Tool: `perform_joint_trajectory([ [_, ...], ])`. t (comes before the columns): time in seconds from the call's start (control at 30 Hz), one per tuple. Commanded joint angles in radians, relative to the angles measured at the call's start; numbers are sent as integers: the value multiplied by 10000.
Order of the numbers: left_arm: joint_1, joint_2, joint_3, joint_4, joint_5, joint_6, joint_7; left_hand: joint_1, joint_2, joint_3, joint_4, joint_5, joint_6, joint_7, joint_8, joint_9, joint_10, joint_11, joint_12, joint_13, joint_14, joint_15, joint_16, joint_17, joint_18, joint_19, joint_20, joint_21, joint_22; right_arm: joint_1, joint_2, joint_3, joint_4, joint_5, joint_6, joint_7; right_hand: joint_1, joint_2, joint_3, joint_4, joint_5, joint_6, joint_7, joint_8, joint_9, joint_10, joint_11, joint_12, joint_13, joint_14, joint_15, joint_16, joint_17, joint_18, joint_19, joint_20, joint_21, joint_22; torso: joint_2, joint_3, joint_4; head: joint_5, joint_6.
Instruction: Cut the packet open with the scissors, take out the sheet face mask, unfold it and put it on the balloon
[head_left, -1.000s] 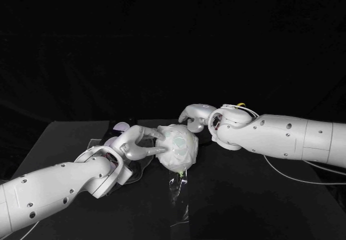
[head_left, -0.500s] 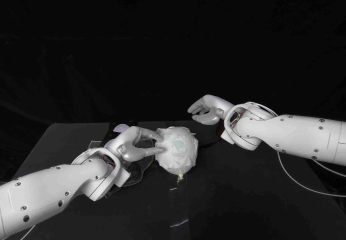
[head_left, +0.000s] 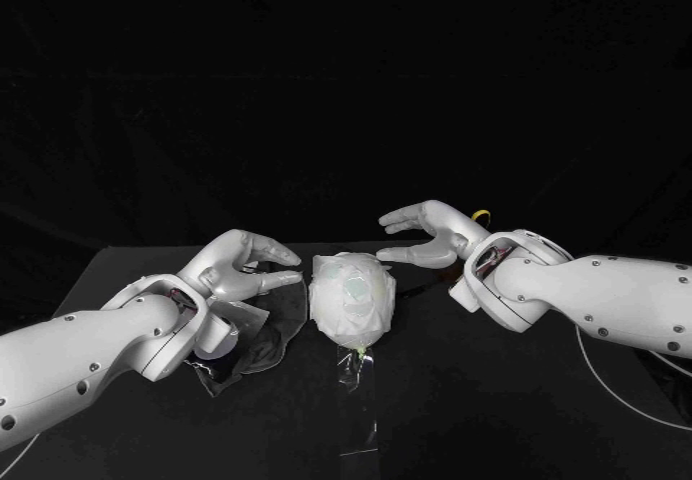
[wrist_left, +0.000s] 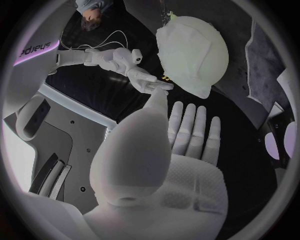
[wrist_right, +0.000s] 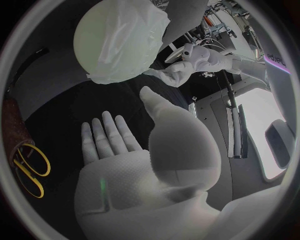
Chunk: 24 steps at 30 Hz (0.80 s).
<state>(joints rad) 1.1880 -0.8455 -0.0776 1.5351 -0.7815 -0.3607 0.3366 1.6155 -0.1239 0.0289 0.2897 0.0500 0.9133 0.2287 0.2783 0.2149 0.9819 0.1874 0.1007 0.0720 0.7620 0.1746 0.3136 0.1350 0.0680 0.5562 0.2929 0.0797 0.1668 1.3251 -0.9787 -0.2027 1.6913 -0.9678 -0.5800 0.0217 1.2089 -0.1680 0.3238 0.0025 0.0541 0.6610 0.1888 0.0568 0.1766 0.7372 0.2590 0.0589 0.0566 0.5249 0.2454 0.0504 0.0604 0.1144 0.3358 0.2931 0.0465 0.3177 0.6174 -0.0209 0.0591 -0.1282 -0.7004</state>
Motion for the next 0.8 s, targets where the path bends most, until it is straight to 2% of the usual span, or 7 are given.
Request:
perform_joint_trajectory([
  [0.03,180,179,75,-319,407,890,92,-144,21,-67,1,-21,-13,-19,-79,-39,66,9,38,-4,85,-22,58,38,-27,76,-7,61,-7,-127,-17,-9,152,-178,-786,424,1411,766,-3475,1140,-21,-1113,350,-23,-315,-873,244,-43,-20,-859,63,-52,-136,-336,-694,108,-48,-633,20,-17,-5,8,9],
  [0.1,324,360,100,-645,667,1017,-86,-303,96,-104,9,-19,-162,82,-187,-94,39,67,-15,-24,78,5,61,63,-25,132,-7,61,-24,-214,-14,-14,215,-263,-851,320,1674,514,-3822,1652,-80,-1383,366,-49,-394,-1206,202,-90,-56,-1052,196,-74,-146,-249,-909,25,-80,-876,28,-17,4,3,32],
  [0.2,552,755,124,-1306,1186,1180,-445,-588,265,-150,13,-22,-237,150,-262,-140,80,112,-42,-24,69,30,66,100,17,697,-21,173,86,-342,16,-18,282,-353,-946,177,2113,-234,-5005,2859,41,-2260,349,-154,-616,-2113,274,-150,-115,-1715,237,-148,-216,-317,-1416,9,-166,-1307,64,-27,-8,25,50],
  [0.33,826,1553,142,-2482,1949,1592,-1125,-920,293,-284,27,-24,-162,110,-246,-147,241,75,8,-5,71,17,69,133,67,1146,-28,278,159,-479,54,-21,382,-410,-1106,59,2109,-1104,-5949,2995,42,-2902,424,-204,-774,-2875,304,-207,-161,-2160,276,-181,-249,-368,-1604,11,-179,-1464,112,-35,-11,52,76],
  [0.37,859,1689,143,-2670,2040,1705,-1268,-1007,365,-302,11,-21,-21,-47,-170,-120,474,-45,117,34,146,-38,105,157,80,1227,-30,298,163,-494,60,-21,398,-415,-1113,42,1931,-1285,-6094,3034,56,-3222,375,-221,-852,-3177,310,-211,-171,-2351,269,-189,-261,-386,-1690,7,-186,-1537,132,-36,-23,55,78],
  [0.6,1106,2924,152,-4138,2438,2819,-2902,-2108,335,-810,54,-20,-92,-98,-243,-172,496,-42,-61,-63,-58,-8,-252,92,-4,421,-15,53,-169,-686,57,-25,647,-443,-850,-208,1383,-1425,-6225,2991,46,-4007,310,-283,-1048,-3982,325,-267,-229,-2907,285,-241,-316,-438,-1876,15,-211,-1695,239,-37,-58,74,121],
  [0.8,1182,3697,157,-4867,2227,3240,-3762,-2338,223,-844,61,-19,-203,-18,-312,-209,350,28,-215,-81,-118,52,-421,55,-16,273,-13,-5,-260,-914,77,-26,794,-459,-741,-352,1286,-1438,-6262,3015,46,-4292,355,-308,-1122,-4239,348,-286,-245,-3094,321,-255,-332,-445,-1932,14,-217,-1741,281,15,-82,131,147],
])
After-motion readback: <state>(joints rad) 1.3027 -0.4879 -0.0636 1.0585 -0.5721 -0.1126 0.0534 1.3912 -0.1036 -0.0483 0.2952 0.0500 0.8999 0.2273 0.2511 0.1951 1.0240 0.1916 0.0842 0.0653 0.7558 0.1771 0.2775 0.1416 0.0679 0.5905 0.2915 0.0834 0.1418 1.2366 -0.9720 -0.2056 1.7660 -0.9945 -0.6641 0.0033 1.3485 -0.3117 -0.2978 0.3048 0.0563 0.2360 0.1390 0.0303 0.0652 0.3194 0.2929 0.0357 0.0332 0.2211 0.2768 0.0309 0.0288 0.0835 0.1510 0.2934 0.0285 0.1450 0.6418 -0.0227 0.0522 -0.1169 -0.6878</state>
